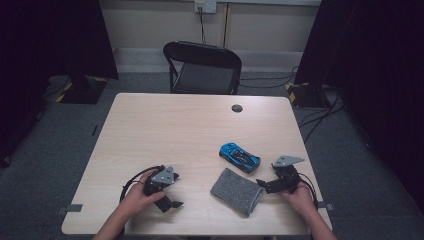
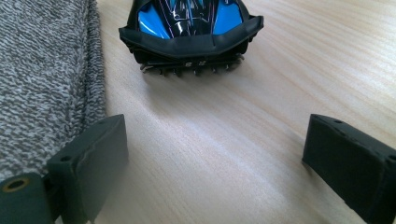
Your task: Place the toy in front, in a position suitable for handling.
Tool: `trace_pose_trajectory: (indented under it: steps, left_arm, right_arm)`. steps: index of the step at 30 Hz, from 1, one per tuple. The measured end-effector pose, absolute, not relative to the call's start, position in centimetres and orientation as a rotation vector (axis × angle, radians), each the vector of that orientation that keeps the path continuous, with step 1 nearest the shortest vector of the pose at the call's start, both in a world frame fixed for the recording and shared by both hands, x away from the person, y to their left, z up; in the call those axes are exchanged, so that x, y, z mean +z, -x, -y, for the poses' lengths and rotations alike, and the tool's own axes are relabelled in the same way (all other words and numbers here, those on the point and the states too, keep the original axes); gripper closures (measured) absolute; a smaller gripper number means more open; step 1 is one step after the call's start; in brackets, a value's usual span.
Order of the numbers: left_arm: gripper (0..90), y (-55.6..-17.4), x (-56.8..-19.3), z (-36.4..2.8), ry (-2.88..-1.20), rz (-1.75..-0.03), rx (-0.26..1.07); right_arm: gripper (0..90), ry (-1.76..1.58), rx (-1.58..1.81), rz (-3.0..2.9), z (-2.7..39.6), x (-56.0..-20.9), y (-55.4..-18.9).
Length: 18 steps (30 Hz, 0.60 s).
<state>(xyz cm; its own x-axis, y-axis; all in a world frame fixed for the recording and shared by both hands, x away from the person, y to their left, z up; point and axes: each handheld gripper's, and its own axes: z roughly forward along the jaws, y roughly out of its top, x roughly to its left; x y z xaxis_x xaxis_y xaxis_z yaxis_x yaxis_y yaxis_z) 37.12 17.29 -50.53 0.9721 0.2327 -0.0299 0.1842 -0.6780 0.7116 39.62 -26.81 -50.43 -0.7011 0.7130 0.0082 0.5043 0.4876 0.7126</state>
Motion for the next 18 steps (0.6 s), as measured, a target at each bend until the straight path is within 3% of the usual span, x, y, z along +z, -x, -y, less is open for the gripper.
trace_pose_trajectory:
  steps: [13, 18]
  left_arm:
    - [0.0, -37.12, -50.53, -17.29, -2.333, -0.29, 0.08]
    - [0.0, -37.12, -50.53, -17.29, -2.332, -0.29, 0.08]
  right_arm:
    - [6.4, -1.02, 1.016, -2.476, 26.87, -50.26, -39.82]
    - [15.0, -1.04, 1.005, -2.487, 27.13, -49.81, -39.88]
